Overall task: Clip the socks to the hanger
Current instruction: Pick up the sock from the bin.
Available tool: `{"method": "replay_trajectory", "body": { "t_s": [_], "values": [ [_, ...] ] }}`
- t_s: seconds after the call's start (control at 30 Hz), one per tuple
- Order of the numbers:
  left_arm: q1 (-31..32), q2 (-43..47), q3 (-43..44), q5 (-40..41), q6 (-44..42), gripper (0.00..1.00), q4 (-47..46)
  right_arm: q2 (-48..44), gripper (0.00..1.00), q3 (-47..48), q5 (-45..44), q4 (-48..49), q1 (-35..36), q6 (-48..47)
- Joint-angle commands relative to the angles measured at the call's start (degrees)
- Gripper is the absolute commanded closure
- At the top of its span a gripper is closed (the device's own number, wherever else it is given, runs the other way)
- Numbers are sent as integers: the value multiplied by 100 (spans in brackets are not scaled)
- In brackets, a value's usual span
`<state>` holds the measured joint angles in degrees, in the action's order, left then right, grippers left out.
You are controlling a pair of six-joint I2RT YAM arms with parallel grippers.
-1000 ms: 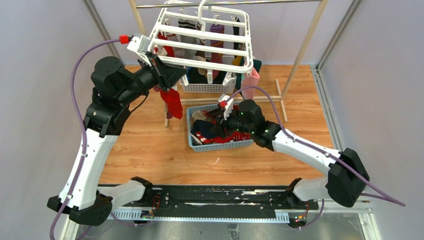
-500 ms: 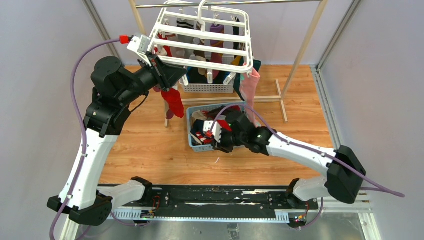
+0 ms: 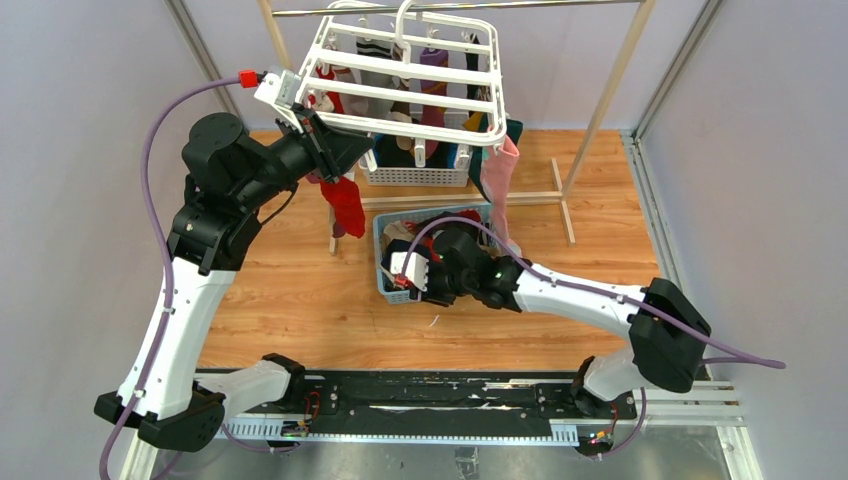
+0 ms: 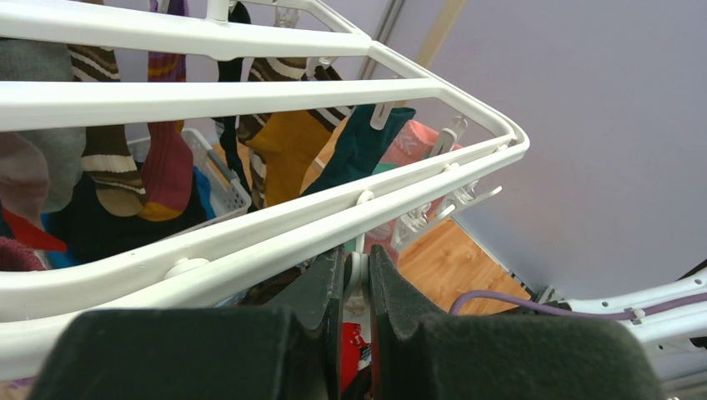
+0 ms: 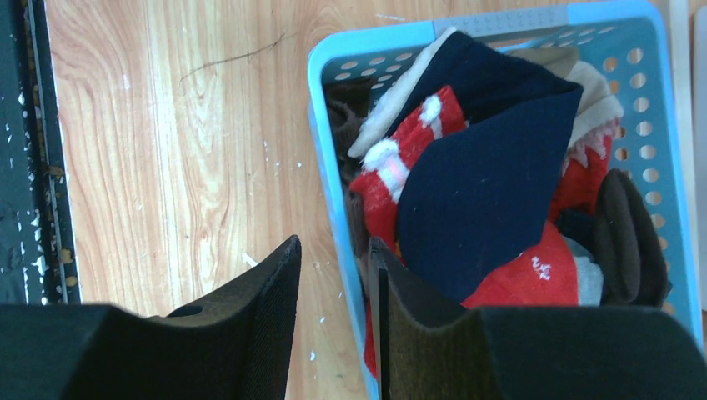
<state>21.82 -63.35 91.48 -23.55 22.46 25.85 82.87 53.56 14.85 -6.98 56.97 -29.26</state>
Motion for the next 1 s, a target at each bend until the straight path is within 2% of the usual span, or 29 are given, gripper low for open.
{"method": "replay_trajectory", "body": {
  "t_s": [0.0,0.47,0.7,0.97],
  "values": [
    [-12,115,-7,-178,-93,96,264,212,64,272,-117,218,70,-131],
    [-12,124,0,-143,-157,96,289,732,59,673,-405,620,69,-112],
    [-12,133,-21,-148,-154,96,277,697,72,550,-784,1198,68,10],
    [-12,156,-51,-137,-174,96,284,608,99,545,-788,1314,69,221]
  ]
}}
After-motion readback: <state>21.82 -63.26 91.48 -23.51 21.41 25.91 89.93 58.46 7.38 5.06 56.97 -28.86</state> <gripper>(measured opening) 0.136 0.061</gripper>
